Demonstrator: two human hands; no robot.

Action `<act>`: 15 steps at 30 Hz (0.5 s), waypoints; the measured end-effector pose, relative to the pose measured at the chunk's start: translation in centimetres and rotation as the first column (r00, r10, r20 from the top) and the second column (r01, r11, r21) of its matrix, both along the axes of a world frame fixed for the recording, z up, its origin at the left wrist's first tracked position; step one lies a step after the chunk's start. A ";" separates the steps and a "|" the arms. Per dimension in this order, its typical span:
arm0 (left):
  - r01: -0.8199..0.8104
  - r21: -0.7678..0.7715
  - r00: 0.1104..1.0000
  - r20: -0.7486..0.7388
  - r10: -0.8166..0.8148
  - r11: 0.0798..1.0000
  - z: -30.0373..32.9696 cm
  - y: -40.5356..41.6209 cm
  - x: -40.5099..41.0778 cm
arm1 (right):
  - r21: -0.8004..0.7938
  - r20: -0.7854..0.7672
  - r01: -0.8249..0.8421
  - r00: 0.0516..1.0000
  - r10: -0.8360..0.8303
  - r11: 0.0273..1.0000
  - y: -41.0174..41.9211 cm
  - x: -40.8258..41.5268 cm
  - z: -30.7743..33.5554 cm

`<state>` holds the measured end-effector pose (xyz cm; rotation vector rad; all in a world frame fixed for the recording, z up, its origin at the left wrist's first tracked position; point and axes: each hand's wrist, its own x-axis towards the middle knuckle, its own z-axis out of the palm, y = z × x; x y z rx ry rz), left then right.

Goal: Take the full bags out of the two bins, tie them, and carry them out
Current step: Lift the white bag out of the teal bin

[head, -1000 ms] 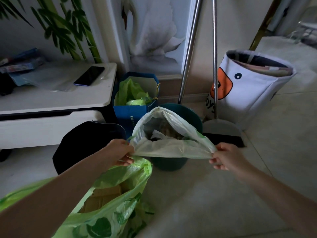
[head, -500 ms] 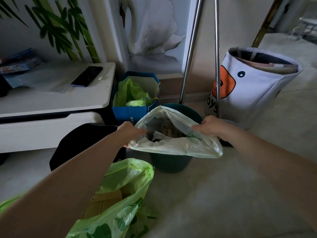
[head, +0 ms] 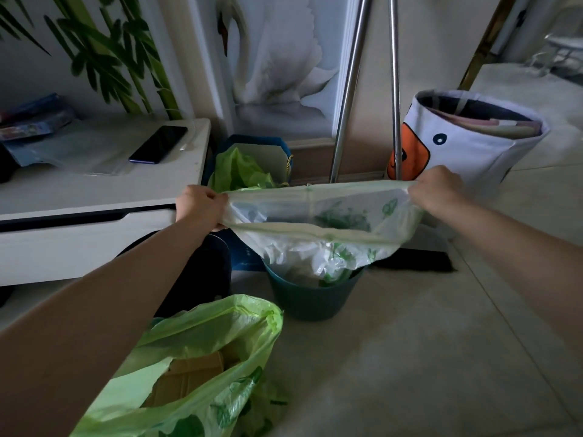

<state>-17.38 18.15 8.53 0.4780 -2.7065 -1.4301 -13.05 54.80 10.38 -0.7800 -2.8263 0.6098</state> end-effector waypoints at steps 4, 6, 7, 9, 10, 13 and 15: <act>-0.067 0.209 0.992 0.122 0.042 0.976 -1.3 0.2 0.5 | 0.011 0.144 -0.098 0.985 0.096 0.995 -0.4 1.4 -1.2; -0.100 0.375 0.978 0.209 0.021 0.922 -1.7 0.8 1.8 | 0.013 0.218 -0.146 0.966 0.139 0.989 -1.0 1.7 -1.6; -0.126 0.415 0.972 0.234 0.028 0.901 -1.8 1.3 2.6 | 0.029 0.229 -0.167 0.961 0.156 0.985 -1.4 1.7 -1.7; -0.223 0.392 0.949 0.296 0.107 0.893 -2.2 2.4 4.3 | 0.082 0.201 -0.217 0.959 0.197 0.973 -2.3 1.1 -1.8; -0.284 0.391 0.929 0.338 0.151 0.875 -2.4 2.9 5.2 | 0.106 0.179 -0.258 0.955 0.237 0.960 -3.0 0.8 -1.6; -0.374 0.496 0.867 0.487 0.105 0.784 -2.4 4.8 7.4 | 0.100 0.130 -0.406 0.910 0.393 0.908 -5.4 -0.8 -1.5; -0.304 0.527 0.837 0.545 -0.041 0.794 -2.0 6.4 8.4 | 0.044 0.149 -0.474 0.874 0.463 0.880 -7.3 -1.7 -1.5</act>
